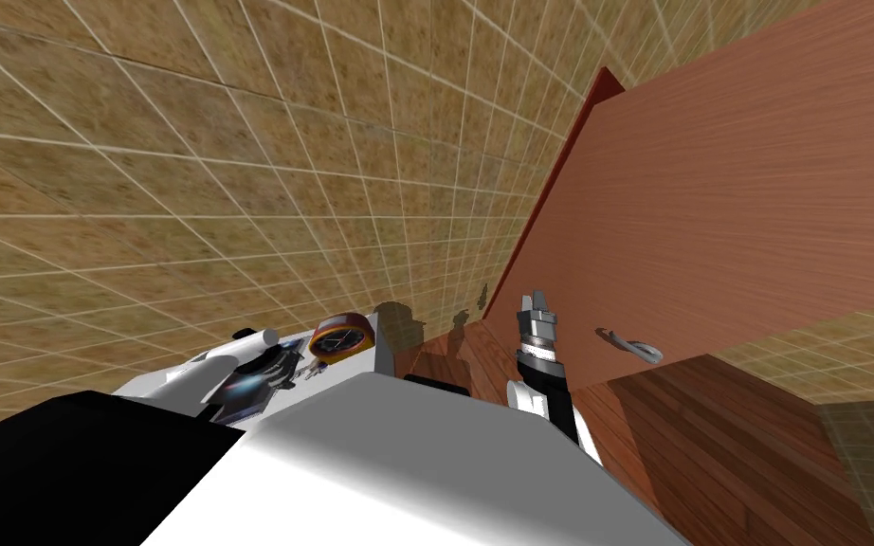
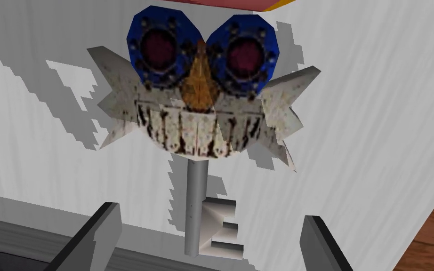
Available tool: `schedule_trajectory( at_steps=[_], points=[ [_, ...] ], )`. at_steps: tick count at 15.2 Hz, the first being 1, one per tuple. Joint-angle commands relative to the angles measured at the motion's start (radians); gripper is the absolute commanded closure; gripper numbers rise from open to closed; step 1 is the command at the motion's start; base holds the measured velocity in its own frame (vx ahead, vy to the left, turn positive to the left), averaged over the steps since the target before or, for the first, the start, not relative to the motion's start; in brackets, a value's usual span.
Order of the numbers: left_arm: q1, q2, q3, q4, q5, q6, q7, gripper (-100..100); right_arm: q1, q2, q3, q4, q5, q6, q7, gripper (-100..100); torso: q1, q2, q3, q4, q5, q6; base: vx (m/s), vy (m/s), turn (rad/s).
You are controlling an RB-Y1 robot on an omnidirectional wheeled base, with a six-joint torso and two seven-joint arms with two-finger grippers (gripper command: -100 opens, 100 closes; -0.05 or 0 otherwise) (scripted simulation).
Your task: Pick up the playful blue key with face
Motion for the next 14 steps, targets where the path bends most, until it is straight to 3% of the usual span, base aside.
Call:
schedule_trajectory(
  at_steps=[1, 4, 5, 6, 10, 11, 13, 14],
  points=[
    [0.000, 0.000, 0.000, 0.000, 0.000, 0.000, 0.000, -100, 0.000, 0.000, 0.000, 0.000, 0.000, 0.000, 0.000, 0, 0.000, 0.000, 0.000, 0.000, 0.000, 0.000, 0.007, 0.017, -0.015],
    [-0.013, -0.049, -0.005, 0.026, -0.034, -0.041, 0.001, -100, 0.000, 0.000, 0.000, 0.000, 0.000, 0.000, 0.000, 0, 0.000, 0.001, 0.001, 0.000, 0.000, 0.000, 0.000, 0.041, -0.014],
    [-0.026, -0.035, -0.006, 0.047, -0.022, -0.029, -0.013, -100, 0.000, 0.000, 0.000, 0.000, 0.000, 0.000, 0.000, 0, 0.001, 0.001, 0.001, 0.000, 0.000, 0.000, -0.004, 0.029, -0.012],
    [-0.029, -0.039, -0.006, 0.054, -0.024, -0.036, -0.018, 100, 0.000, 0.000, 0.000, 0.000, 0.000, 0.000, 0.000, 0, 0.000, 0.002, 0.001, 0.000, 0.000, 0.000, -0.001, 0.011, -0.003],
    [-0.029, -0.039, -0.006, 0.054, -0.024, -0.035, -0.018, 100, 0.000, 0.000, 0.000, 0.000, 0.000, 0.000, 0.000, 0, 0.000, 0.001, 0.001, 0.000, 0.001, 0.001, 0.000, 0.000, 0.000],
    [-0.013, -0.049, -0.005, 0.026, -0.034, -0.041, 0.001, 100, 0.000, 0.000, 0.000, 0.000, 0.000, 0.000, 0.000, 0, 0.000, 0.001, 0.001, 0.000, 0.001, 0.001, 0.001, 0.006, -0.001],
    [-0.003, -0.005, -0.001, 0.006, -0.003, -0.003, -0.001, 100, 0.000, 0.000, 0.000, 0.000, 0.000, 0.000, 0.000, 0, 0.000, 0.001, 0.001, 0.000, 0.000, 0.001, 0.002, -0.029, 0.012],
    [-0.009, -0.021, -0.003, 0.019, -0.013, -0.019, -0.003, 100, 0.000, 0.000, 0.000, 0.000, 0.000, 0.000, 0.000, 0, -0.002, 0.001, 0.001, 0.001, -0.001, 0.001, 0.001, -0.026, 0.009]
  ],
)
